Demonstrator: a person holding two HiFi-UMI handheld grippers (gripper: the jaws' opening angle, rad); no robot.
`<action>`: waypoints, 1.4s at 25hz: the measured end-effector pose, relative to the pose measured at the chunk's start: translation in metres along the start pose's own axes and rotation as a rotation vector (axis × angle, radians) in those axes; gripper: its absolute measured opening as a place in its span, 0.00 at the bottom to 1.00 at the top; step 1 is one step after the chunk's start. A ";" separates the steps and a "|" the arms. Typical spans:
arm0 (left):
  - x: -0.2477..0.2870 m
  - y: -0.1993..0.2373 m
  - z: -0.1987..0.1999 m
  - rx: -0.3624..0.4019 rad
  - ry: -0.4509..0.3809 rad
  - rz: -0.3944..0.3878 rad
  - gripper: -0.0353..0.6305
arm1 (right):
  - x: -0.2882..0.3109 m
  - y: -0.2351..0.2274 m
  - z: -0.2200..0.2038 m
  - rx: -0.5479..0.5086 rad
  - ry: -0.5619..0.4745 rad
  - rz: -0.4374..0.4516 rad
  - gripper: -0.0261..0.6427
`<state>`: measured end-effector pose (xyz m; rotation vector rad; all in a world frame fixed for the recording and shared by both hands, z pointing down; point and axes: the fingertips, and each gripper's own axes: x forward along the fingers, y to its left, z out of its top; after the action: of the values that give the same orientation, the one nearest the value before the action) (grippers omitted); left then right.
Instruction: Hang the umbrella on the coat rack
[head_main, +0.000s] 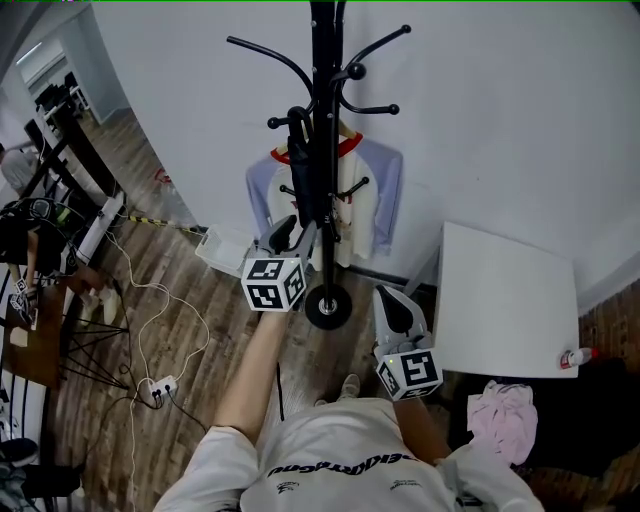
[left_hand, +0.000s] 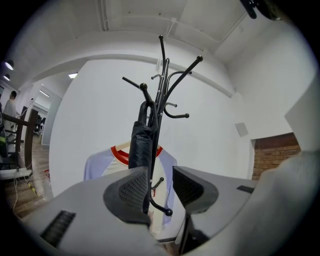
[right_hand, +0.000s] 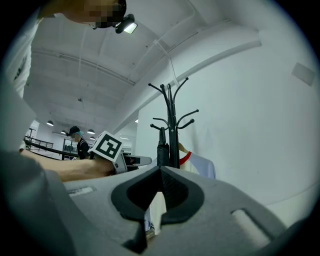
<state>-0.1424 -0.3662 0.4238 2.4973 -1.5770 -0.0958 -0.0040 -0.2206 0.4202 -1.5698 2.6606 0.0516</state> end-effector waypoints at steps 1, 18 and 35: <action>-0.007 -0.003 0.001 0.004 -0.009 0.000 0.26 | -0.003 0.003 0.000 -0.002 0.004 -0.003 0.04; -0.119 -0.066 -0.015 0.050 -0.079 0.002 0.05 | -0.032 0.035 0.011 -0.030 0.031 -0.021 0.04; -0.142 -0.136 -0.063 0.068 -0.061 0.045 0.05 | -0.055 0.002 -0.012 -0.003 0.063 -0.001 0.04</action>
<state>-0.0737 -0.1740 0.4534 2.5315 -1.6865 -0.1150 0.0203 -0.1721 0.4355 -1.5996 2.7080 0.0057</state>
